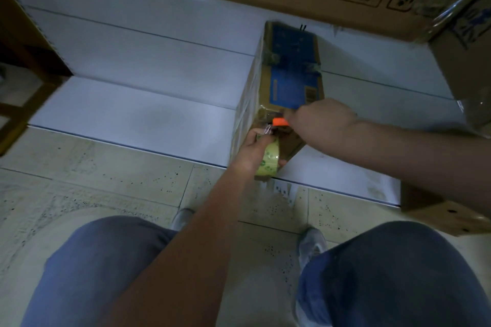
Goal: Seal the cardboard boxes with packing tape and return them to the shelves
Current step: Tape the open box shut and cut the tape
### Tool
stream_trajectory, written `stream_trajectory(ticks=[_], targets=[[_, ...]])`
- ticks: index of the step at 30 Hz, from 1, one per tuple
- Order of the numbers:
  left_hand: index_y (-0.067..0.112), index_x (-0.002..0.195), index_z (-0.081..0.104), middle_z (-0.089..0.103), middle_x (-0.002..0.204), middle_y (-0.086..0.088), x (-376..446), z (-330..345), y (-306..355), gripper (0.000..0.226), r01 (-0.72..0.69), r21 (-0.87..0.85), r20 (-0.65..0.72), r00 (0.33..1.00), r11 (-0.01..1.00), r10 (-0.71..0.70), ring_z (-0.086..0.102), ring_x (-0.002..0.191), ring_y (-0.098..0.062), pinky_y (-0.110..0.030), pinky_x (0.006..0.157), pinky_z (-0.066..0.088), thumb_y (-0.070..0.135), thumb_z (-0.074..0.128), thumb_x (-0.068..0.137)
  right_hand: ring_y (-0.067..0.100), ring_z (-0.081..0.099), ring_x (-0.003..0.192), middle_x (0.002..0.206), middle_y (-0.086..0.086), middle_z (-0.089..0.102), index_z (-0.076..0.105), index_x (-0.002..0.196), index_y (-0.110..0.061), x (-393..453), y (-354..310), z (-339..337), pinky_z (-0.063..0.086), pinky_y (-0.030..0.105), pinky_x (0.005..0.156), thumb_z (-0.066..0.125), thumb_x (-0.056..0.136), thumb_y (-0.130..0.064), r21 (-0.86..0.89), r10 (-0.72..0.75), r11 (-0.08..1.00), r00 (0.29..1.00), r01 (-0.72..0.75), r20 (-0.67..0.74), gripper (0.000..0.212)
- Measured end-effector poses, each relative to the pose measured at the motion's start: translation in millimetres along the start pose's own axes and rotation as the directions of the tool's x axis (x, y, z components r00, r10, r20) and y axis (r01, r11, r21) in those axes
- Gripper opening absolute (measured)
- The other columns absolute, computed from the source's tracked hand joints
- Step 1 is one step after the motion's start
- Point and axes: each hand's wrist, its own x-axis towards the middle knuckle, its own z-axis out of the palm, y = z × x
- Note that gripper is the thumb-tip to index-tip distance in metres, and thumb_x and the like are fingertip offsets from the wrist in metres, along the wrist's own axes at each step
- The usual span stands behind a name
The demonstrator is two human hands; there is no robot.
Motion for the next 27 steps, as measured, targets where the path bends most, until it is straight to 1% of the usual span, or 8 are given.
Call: stream_trajectory(ticks=[6,11,13,15,17,20,24,27], targets=[[0.009,0.117,0.054,0.065,0.113,-0.022,6.1,-9.2,4.3,0.022,-0.015,0.033,-0.023,1.000,0.999,0.016,0.069,0.084,-0.033,-0.046,0.064,0.062,0.023,0.057,0.100,0.027,0.062,0.074,0.093,0.006,0.062,0.049,0.125,-0.008,0.0,-10.3,-12.9,0.028,0.032,0.051,0.042,0.096,0.002,0.009,0.057,0.998,0.998,-0.057,0.017,0.032],[0.012,0.101,0.058,0.068,0.105,-0.016,4.0,-20.8,-17.1,0.008,0.086,0.110,-0.042,0.996,0.990,-0.082,0.068,0.080,-0.032,-0.059,0.077,0.058,0.016,0.061,0.097,0.016,0.030,0.051,0.073,0.002,0.040,0.049,0.117,-0.014,-42.2,4.9,-5.3,0.036,0.029,0.053,0.049,0.097,-0.003,0.047,0.194,0.979,0.977,-0.198,0.094,0.022],[0.020,0.094,0.063,0.066,0.115,-0.021,11.0,-21.3,-21.7,0.005,0.067,0.200,-0.019,0.998,0.977,-0.065,0.068,0.093,-0.038,-0.062,0.080,0.057,0.025,0.064,0.094,0.021,0.032,0.047,0.098,0.011,0.052,0.043,0.130,-0.012,-38.0,-3.0,-0.6,0.027,0.027,0.044,0.057,0.098,-0.022,0.202,0.268,0.947,0.962,-0.251,-0.058,0.037],[0.020,0.103,0.061,0.067,0.117,-0.023,10.9,-20.7,-19.6,0.011,0.068,0.209,-0.027,0.998,0.976,-0.064,0.070,0.088,-0.040,-0.060,0.075,0.059,0.029,0.061,0.096,0.029,0.050,0.056,0.143,0.020,0.039,0.030,0.150,-0.017,-15.7,-4.9,12.8,0.030,0.028,0.046,0.056,0.095,-0.047,0.368,0.342,0.891,0.926,-0.266,-0.158,0.068],[0.007,0.112,0.052,0.067,0.115,-0.027,9.8,-22.5,-20.4,0.015,0.087,0.089,-0.049,0.995,0.992,-0.082,0.070,0.061,-0.032,-0.042,0.051,0.059,0.017,0.055,0.101,0.037,0.065,0.083,0.153,0.017,0.031,0.023,0.155,-0.024,-0.2,-0.4,35.9,0.043,0.033,0.061,0.058,0.090,-0.055,0.538,0.405,0.785,0.912,-0.309,-0.066,0.081],[0.001,0.109,0.052,0.062,0.117,-0.032,8.0,-36.3,-29.6,0.009,0.075,0.042,-0.120,0.990,0.996,-0.069,0.069,0.050,-0.021,-0.030,0.040,0.052,0.007,0.051,0.102,0.037,0.062,0.104,0.128,0.013,0.059,0.038,0.144,-0.026,-4.6,17.0,75.7,0.040,0.034,0.072,0.064,0.087,-0.059,0.740,0.470,0.591,0.882,-0.321,0.007,0.071],[0.005,0.107,0.061,0.070,0.108,-0.022,9.4,-72.7,-59.2,0.016,0.058,0.122,-0.312,0.950,0.991,-0.017,0.073,0.079,-0.028,-0.041,0.064,0.061,0.015,0.051,0.101,0.038,0.061,0.104,0.118,0.016,0.063,0.041,0.143,-0.024,-41.6,41.3,124.4,0.039,0.034,0.072,0.067,0.091,-0.048,0.840,0.536,0.348,0.823,-0.417,0.187,0.063],[0.022,0.091,0.064,0.072,0.104,-0.016,18.2,-100.7,-67.6,0.013,0.088,0.203,-0.448,0.894,0.975,0.013,0.071,0.094,-0.033,-0.045,0.083,0.060,0.023,0.052,0.088,0.033,0.066,0.081,0.106,0.020,0.063,0.052,0.134,-0.013,-64.8,55.8,180.2,0.054,0.031,0.060,0.065,0.095,-0.030,0.803,0.612,0.001,0.635,-0.597,0.471,0.045]])
